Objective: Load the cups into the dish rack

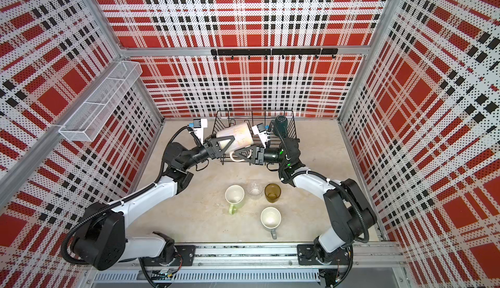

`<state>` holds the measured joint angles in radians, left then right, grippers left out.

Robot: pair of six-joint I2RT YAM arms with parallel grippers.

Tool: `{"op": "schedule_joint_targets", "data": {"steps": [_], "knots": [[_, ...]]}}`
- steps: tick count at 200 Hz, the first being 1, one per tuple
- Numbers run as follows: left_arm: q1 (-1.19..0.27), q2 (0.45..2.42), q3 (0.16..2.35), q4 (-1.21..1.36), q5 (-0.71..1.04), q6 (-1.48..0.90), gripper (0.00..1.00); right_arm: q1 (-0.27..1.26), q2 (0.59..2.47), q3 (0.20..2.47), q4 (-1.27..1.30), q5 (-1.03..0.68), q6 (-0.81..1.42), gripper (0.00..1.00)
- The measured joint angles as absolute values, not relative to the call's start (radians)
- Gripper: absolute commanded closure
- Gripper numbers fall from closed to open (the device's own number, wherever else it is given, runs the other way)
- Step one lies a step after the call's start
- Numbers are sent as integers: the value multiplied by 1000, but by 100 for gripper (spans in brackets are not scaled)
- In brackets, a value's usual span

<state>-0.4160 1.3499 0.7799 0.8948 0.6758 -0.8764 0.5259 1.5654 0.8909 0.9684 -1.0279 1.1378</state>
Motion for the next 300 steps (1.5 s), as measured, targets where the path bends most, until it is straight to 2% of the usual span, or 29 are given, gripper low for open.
{"op": "schedule_joint_targets", "data": {"steps": [51, 83, 103, 130, 153, 171, 185, 300], "knots": [[-396, 1369, 789, 899, 685, -893, 34, 522, 1610, 930, 969, -1034, 1154, 100], [-369, 1375, 789, 908, 687, -915, 62, 524, 1659, 980, 976, -1044, 1179, 100], [-352, 1384, 788, 908, 692, -932, 64, 518, 1689, 986, 1010, -1040, 1212, 85], [-336, 1397, 788, 906, 688, -949, 66, 511, 1722, 986, 1073, -1040, 1275, 79], [-331, 1411, 788, 908, 672, -953, 68, 498, 1751, 986, 1137, -1032, 1327, 66], [-324, 1436, 788, 919, 658, -964, 70, 464, 1762, 986, 1162, -1007, 1348, 63], [-321, 1461, 788, 940, 649, -976, 73, 447, 1766, 984, 1161, -986, 1357, 57], [-310, 1536, 746, 1010, 529, -1080, 77, 397, 1668, 937, 875, -844, 1119, 52]]}}
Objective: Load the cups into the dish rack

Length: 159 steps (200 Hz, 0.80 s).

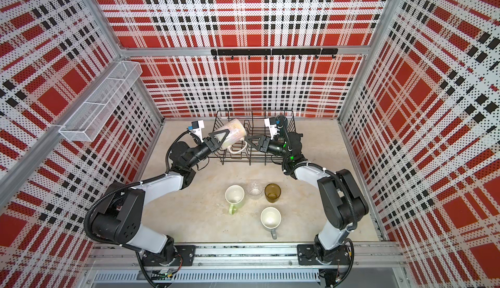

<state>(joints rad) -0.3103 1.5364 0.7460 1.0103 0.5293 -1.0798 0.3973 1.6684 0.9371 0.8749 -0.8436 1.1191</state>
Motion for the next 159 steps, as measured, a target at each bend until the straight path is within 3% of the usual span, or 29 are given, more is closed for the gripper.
{"op": "schedule_joint_targets", "data": {"steps": [48, 106, 132, 159], "knots": [[-314, 1542, 739, 1016, 476, -1103, 77, 397, 1578, 944, 567, -737, 844, 52], [-331, 1544, 722, 1009, 403, -1131, 76, 506, 1388, 1004, 184, -424, 162, 50], [-364, 1536, 699, 993, 328, -1148, 76, 616, 1348, 984, 175, -278, -147, 30], [-405, 1506, 673, 939, 240, -1176, 75, 706, 1332, 921, 218, -126, -397, 27]]}}
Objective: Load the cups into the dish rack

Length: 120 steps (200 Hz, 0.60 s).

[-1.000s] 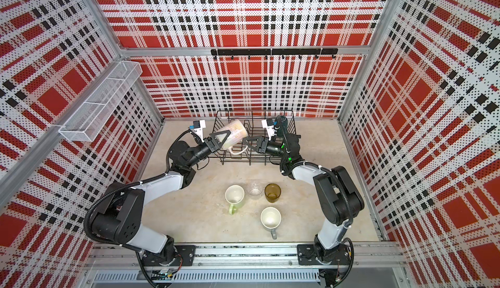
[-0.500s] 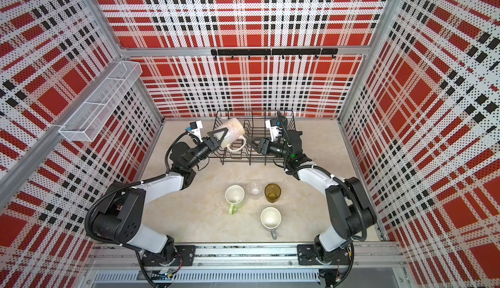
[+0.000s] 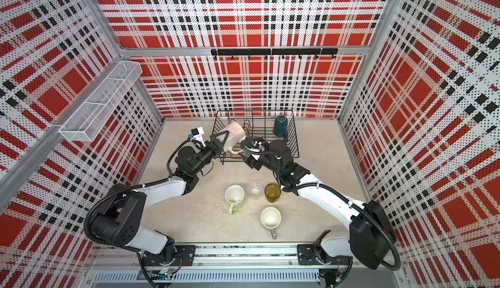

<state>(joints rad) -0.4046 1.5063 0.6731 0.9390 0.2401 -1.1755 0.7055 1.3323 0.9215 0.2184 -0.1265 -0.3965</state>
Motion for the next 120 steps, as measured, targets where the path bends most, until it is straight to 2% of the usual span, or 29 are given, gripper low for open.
{"op": "schedule_joint_targets", "data": {"steps": [38, 80, 95, 120], "knots": [[-453, 1448, 669, 829, 125, -1236, 78, 763, 1361, 921, 219, -8, -633, 28], [-495, 1378, 676, 681, 1, -1257, 80, 802, 1410, 955, 174, 66, -792, 30], [-501, 1374, 678, 656, -16, -1269, 81, 816, 1422, 958, 174, 84, -826, 35], [-504, 1374, 679, 627, -29, -1290, 82, 837, 1462, 968, 196, 144, -886, 50]]}}
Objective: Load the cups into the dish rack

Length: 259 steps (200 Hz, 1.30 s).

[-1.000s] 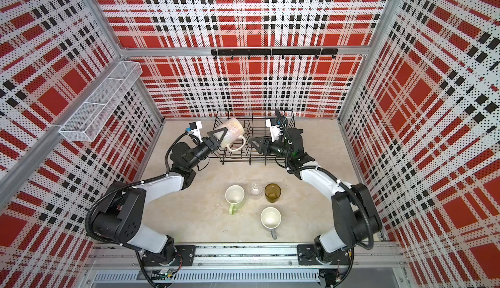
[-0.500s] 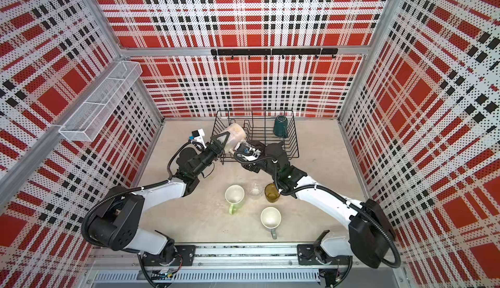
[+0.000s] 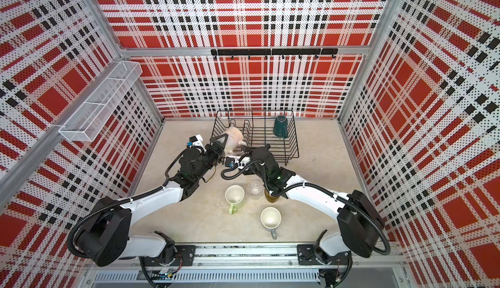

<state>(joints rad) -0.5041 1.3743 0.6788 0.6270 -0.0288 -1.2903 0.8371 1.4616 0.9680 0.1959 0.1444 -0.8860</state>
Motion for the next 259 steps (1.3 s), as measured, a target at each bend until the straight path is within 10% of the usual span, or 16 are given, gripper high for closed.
{"op": "schedule_joint_targets", "data": {"steps": [109, 181, 238, 259], "knots": [[-506, 1371, 686, 592, -26, -1350, 84, 841, 1567, 948, 395, 271, -1164, 74], [-512, 1385, 700, 567, -18, -1366, 84, 819, 1620, 951, 448, 263, -1246, 65], [-513, 1414, 713, 547, -26, -1380, 84, 815, 1649, 955, 469, 295, -1293, 96], [-513, 1422, 714, 552, -27, -1384, 68, 810, 1653, 956, 469, 293, -1293, 100]]}}
